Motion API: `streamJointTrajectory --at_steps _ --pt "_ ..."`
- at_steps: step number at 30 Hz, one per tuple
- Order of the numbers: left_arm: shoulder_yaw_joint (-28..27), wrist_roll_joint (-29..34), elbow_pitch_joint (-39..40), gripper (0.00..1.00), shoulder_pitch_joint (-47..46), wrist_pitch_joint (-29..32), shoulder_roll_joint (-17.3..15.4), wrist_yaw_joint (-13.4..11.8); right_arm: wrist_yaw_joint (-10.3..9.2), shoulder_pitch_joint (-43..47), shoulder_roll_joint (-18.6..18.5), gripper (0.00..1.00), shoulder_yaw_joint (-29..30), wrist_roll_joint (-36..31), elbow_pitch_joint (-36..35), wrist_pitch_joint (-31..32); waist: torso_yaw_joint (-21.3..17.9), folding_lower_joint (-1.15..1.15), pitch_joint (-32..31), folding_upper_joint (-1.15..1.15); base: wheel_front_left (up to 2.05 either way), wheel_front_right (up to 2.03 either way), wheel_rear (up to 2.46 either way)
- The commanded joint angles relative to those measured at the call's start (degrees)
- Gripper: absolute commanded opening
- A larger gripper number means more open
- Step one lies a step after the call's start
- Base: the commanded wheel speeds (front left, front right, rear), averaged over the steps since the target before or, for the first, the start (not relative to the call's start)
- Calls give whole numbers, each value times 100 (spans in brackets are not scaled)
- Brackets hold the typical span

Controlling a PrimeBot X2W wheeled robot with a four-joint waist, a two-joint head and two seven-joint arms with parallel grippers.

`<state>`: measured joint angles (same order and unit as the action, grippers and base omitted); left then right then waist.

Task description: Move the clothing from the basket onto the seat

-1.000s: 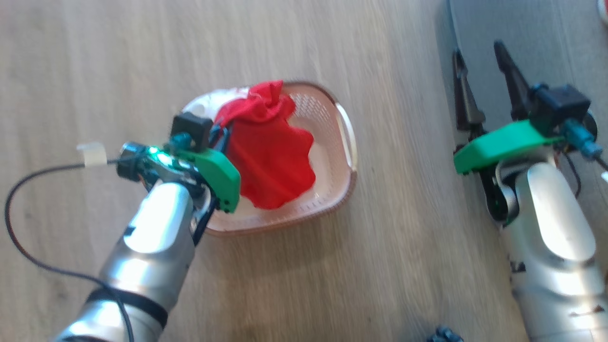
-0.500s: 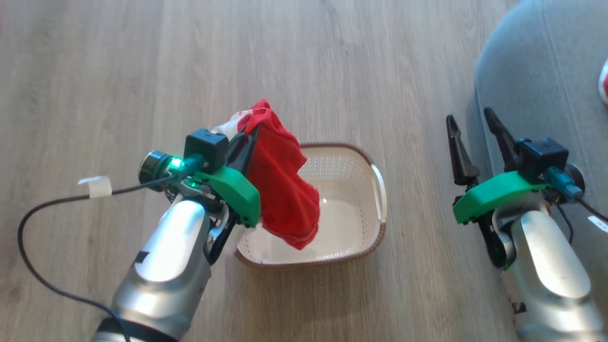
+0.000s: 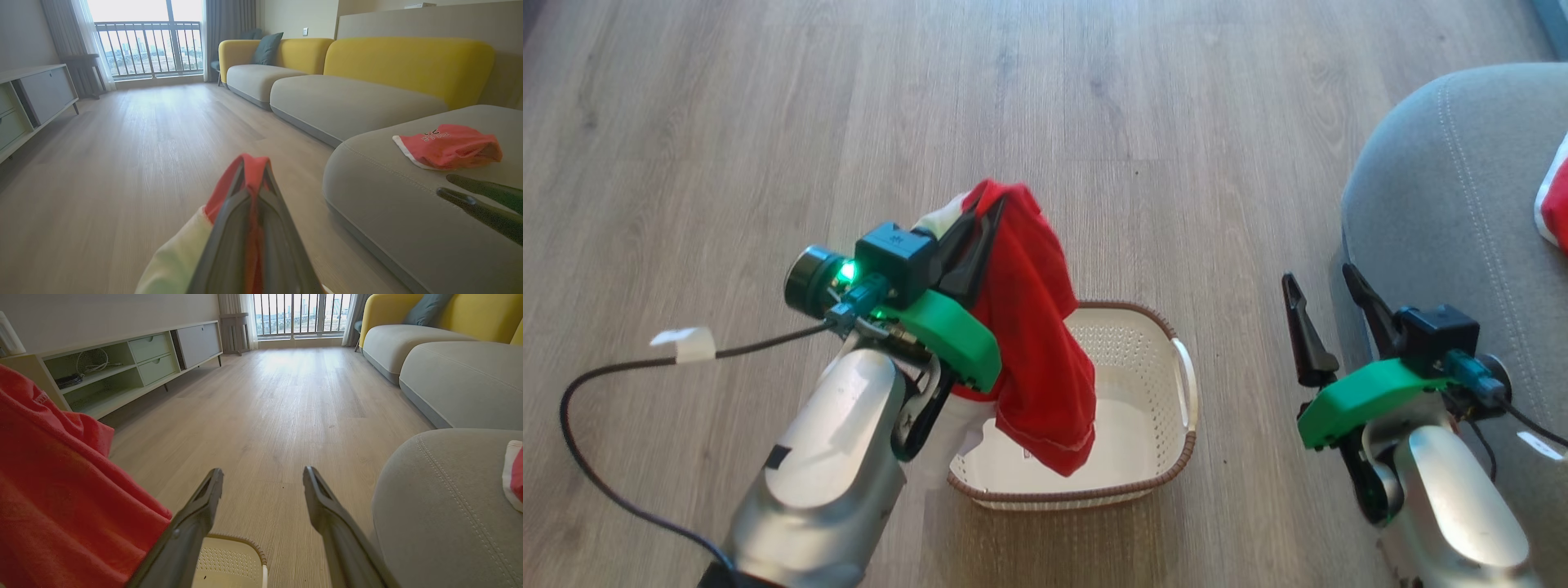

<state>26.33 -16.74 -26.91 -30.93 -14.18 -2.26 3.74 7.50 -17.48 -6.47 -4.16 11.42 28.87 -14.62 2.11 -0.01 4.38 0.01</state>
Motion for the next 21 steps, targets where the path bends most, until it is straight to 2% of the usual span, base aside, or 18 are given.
streamJointTrajectory --at_steps 1,7,10,21 --pt "-164 -39 408 0 -224 -2 -72 -64 -1 -47 30 100 -113 41 -162 -38 -1 1 -29 -1 0 0 0" --pt "-156 -46 1110 0 -204 185 -148 -150 -1 -10 34 100 -131 32 -178 -38 5 1 -25 -1 0 0 0" --pt "-122 -32 1375 0 -172 279 -186 -180 -1 -58 79 100 -349 33 -290 -38 21 1 -16 -1 0 0 0" --pt "62 -44 1815 0 -138 487 -184 -210 -1 -747 272 100 -2486 480 -575 -38 186 1 58 -1 0 0 0"
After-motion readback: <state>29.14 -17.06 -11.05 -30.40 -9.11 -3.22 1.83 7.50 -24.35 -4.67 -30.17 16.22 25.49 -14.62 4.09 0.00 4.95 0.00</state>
